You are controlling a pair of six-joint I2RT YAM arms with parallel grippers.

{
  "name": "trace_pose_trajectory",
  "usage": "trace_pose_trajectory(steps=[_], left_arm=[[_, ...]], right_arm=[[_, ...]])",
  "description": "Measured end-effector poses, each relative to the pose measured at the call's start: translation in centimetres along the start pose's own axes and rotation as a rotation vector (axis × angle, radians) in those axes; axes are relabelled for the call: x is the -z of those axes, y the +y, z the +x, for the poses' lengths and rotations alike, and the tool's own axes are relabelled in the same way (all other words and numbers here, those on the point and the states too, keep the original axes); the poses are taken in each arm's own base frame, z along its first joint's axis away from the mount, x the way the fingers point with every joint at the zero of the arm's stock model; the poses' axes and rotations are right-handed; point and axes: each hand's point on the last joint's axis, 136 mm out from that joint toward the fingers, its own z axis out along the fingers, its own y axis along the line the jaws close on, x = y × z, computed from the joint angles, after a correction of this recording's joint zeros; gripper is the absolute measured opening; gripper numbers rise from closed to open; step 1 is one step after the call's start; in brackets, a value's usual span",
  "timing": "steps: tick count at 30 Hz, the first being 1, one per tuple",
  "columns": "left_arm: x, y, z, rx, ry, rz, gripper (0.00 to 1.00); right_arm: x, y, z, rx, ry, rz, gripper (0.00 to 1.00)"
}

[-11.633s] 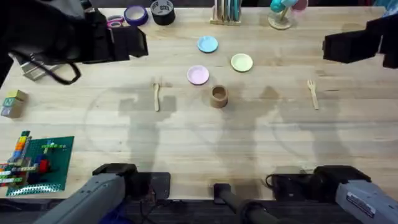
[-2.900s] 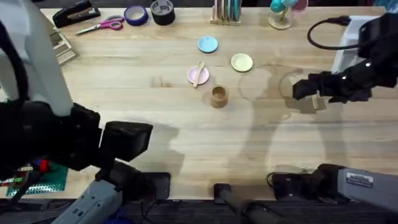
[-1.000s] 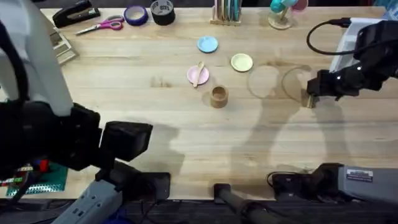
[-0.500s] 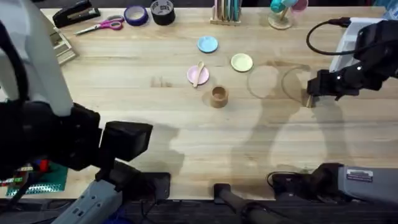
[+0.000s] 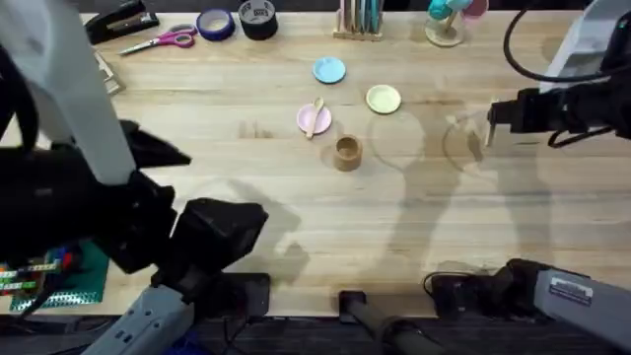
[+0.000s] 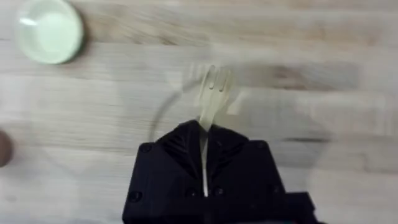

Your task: Pick up a utensil and set it on the pink plate, then put the other utensil in the container.

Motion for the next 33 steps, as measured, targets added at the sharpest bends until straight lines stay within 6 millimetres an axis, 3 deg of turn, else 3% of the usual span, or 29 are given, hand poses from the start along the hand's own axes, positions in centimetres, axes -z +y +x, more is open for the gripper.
trace_pose_trajectory(steps=[8, 18, 33], left_arm=[[0.2, -1.5, -2.5, -0.145, -0.113, 0.086, 0.994], [0.3, -2.2, -2.6, -0.212, -0.123, 0.119, 0.995], [0.3, -2.3, -2.4, -0.223, -0.118, 0.129, 0.995]], right_arm=[[1.7, 3.7, -1.8, 0.082, -0.113, -0.196, 0.030], [3.6, 9.3, -3.4, 0.206, -0.232, -0.469, 0.030], [4.6, 20.1, -3.8, 0.592, -0.319, -0.622, 0.030]])
